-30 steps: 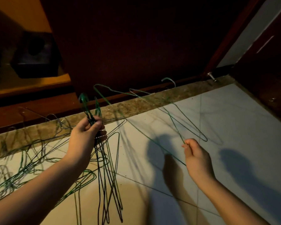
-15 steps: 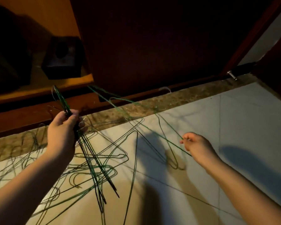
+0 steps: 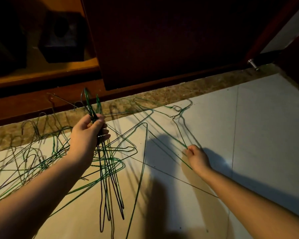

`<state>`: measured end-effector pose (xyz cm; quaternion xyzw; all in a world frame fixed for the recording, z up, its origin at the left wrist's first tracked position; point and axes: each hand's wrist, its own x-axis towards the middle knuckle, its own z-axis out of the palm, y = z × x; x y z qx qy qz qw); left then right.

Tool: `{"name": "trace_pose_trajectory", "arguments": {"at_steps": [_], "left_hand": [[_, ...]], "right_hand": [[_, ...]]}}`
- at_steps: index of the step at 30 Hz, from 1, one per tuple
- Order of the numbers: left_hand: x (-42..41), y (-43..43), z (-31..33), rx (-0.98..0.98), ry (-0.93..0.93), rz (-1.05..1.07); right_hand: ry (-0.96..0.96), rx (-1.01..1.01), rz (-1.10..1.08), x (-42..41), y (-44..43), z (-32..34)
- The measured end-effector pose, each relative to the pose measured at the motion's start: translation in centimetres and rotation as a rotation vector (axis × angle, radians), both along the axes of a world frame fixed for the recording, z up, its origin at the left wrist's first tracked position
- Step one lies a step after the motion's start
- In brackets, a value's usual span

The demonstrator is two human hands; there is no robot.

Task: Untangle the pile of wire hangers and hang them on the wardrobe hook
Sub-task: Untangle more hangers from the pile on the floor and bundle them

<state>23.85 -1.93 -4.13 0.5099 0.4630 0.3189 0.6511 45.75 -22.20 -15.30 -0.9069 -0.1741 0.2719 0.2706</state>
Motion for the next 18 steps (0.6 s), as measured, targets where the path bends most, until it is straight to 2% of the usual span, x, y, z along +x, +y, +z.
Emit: {"name": "trace_pose_trajectory", "arguments": {"at_steps": [7,10,14,18], "left_hand": [[0.7,-0.5,-0.6,-0.014,0.017,-0.034],[2.2,-1.6,-0.6,0.008,0.019,-0.026],[4.7,-3.0,0.0,0.031,0.002,0.014],[6.7,-4.9,0.3,-0.022,-0.032,-0.016]], "right_hand": [[0.185,0.288,-0.237,-0.6,0.7,-0.4],[0.149,0.333,-0.254,-2.7,1.0,0.3],[-0.005,0.248,-0.163,-5.2,1.3,2.9],[-0.002,0.232,-0.093,-6.2,2.0,4.8]]}}
